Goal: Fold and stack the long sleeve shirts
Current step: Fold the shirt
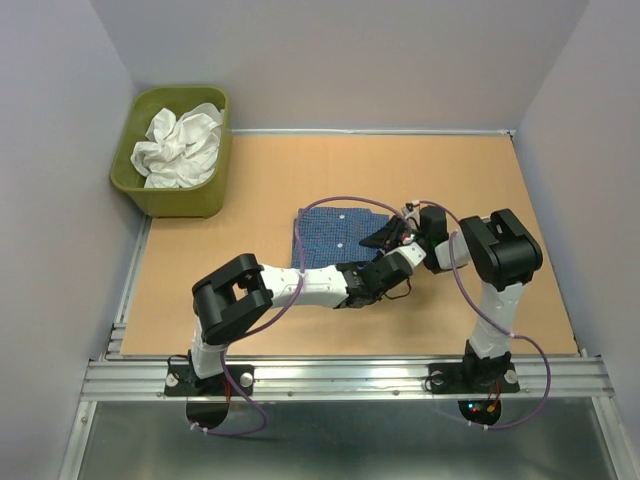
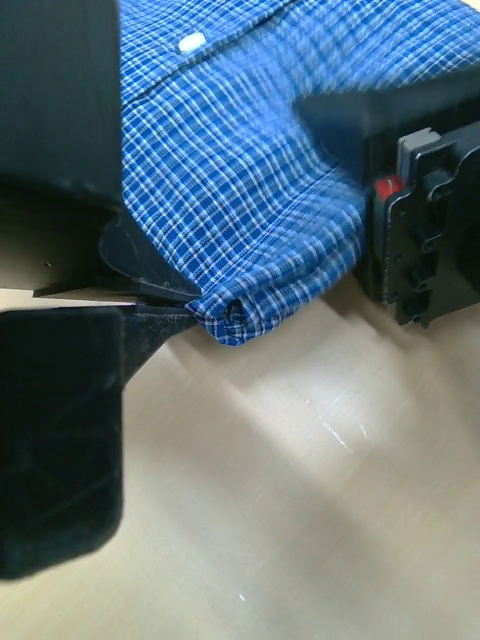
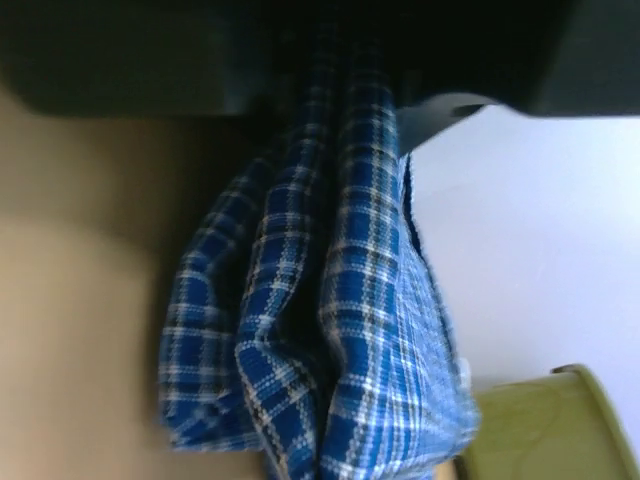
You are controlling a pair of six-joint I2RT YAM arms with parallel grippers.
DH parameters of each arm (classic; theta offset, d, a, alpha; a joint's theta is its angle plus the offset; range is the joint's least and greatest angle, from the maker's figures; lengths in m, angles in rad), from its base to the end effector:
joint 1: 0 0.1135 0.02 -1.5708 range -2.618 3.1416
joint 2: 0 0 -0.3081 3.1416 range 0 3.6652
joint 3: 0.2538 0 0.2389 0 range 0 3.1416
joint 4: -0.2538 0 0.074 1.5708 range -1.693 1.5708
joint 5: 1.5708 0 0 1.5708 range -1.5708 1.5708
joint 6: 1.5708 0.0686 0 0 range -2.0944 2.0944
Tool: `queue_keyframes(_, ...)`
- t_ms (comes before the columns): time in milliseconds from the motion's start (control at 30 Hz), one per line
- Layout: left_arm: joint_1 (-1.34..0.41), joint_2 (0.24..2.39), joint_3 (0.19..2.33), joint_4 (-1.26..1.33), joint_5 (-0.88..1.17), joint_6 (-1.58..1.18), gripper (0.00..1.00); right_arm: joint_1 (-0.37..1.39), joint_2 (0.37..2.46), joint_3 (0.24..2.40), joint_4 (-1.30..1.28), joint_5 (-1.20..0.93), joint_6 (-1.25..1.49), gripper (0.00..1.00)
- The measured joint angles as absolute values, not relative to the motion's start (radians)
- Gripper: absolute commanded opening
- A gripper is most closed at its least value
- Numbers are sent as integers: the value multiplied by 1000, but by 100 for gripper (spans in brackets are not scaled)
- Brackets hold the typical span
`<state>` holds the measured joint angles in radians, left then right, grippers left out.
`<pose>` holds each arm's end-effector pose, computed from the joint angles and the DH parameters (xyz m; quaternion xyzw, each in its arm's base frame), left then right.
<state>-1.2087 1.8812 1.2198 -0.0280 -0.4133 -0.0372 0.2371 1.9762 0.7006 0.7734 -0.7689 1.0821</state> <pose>0.1813 -0.4008 0.2251 0.4164 0.7860 -0.0929 0.4473 0.3526 0.1343 0.1335 0.1529 0.8060 0.5444 0.1752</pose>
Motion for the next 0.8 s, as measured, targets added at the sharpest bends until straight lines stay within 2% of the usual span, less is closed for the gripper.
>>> queue_keyframes(33, -1208, 1881, 1222, -30, -407, -48, 21, 237, 1991, 702, 770, -773, 1074, 9)
queue_keyframes(100, -1207, 1881, 1229, -32, -397, -63, 28, 237, 2008, 703, 767, -780, 1065, 2)
queue_keyframes(133, -1206, 1881, 1231, -34, -391, -76, 36, 237, 2011, 703, 765, -786, 1058, 1)
queue_keyframes(300, -1205, 1853, 1231, -46, -377, -124, 58, 237, 2016, 714, 761, -814, 999, 1)
queue_keyframes(333, -1201, 1839, 1230, -48, -377, -130, 66, 237, 2017, 718, 755, -820, 987, 0)
queue_keyframes(433, -1182, 1753, 1199, -49, -372, -161, 81, 237, 2017, 738, 713, -834, 941, 1)
queue_keyframes(500, -1140, 1655, 1152, -48, -361, -186, 87, 236, 2017, 765, 657, -841, 897, 1)
queue_keyframes(633, -1005, 1524, 1102, -59, -340, -209, 92, 236, 2016, 894, 398, -831, 716, 0)
queue_keyframes(800, -750, 1392, 1100, -126, -323, -227, 92, 228, 2016, 1063, 65, -802, 466, 0)
